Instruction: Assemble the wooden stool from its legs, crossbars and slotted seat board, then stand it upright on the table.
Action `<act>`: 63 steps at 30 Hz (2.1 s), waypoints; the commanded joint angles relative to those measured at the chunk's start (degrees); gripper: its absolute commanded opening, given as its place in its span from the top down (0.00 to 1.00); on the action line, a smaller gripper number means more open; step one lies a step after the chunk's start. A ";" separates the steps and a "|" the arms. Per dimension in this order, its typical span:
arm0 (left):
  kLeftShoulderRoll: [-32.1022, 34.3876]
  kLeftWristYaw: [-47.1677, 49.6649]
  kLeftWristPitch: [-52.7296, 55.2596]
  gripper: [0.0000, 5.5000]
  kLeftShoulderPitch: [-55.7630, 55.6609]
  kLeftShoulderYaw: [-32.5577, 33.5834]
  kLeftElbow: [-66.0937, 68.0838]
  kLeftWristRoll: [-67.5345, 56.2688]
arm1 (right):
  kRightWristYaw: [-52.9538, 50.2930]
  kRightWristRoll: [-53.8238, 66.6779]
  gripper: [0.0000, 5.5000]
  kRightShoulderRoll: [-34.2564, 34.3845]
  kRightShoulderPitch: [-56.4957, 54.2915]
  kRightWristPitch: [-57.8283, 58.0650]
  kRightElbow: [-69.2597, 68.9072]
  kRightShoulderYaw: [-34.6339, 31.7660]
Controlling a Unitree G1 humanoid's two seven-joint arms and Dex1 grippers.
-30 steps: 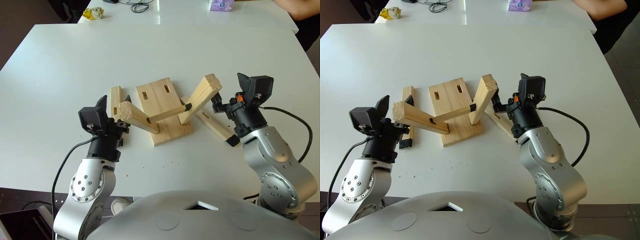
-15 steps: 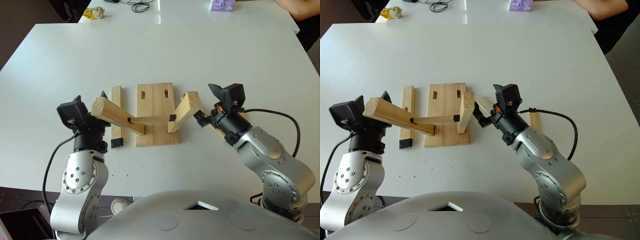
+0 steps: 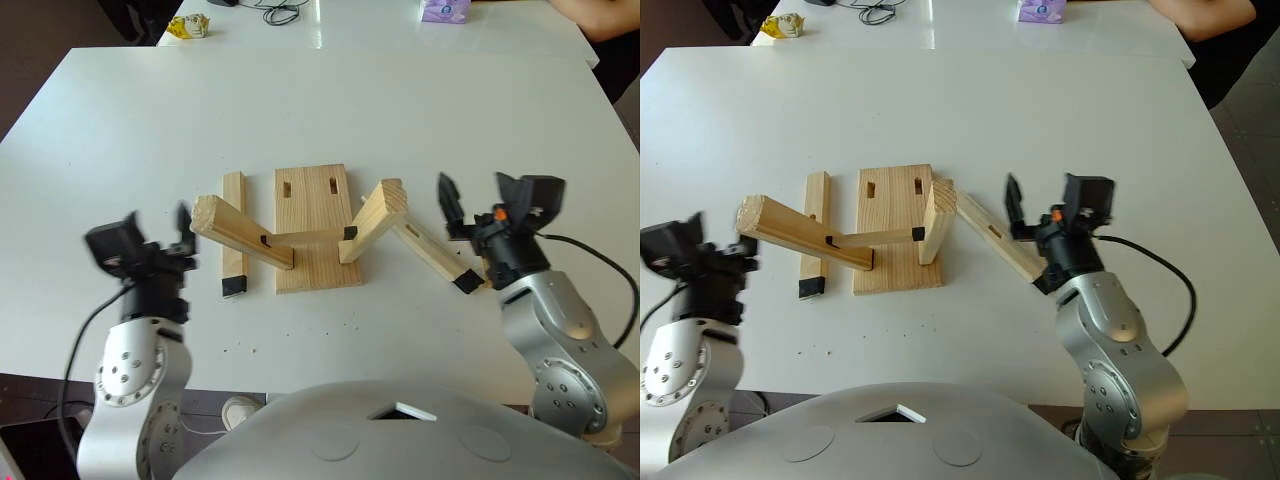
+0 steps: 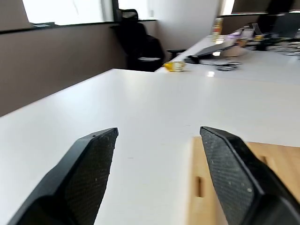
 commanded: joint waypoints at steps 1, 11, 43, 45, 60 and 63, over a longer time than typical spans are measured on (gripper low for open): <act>4.95 -6.85 -1.49 0.40 -2.61 -25.21 -0.63 1.03 | 8.19 10.19 0.16 -4.42 -6.02 3.62 -0.71 11.79; 1.98 -0.07 -2.61 0.40 -0.34 -20.17 -0.55 8.60 | 7.20 6.82 0.16 -6.52 -7.29 6.66 -0.13 11.87; 29.35 12.40 -18.04 0.40 -41.58 13.52 -0.62 -73.20 | -6.83 76.88 0.16 -14.75 -41.68 -21.48 16.29 -13.15; 29.96 11.90 -17.86 0.40 -40.70 12.06 -0.63 -72.44 | -6.91 78.02 0.16 -16.58 -41.54 -21.97 16.63 -12.79; 17.75 5.46 -14.50 0.40 -15.17 -15.57 10.05 -35.19 | 9.99 34.83 0.16 -26.62 -23.87 -14.32 16.75 11.18; 15.80 6.29 -16.66 0.40 -19.68 -10.75 8.41 -38.14 | 9.83 40.26 0.16 -23.79 -25.57 -16.60 17.21 6.82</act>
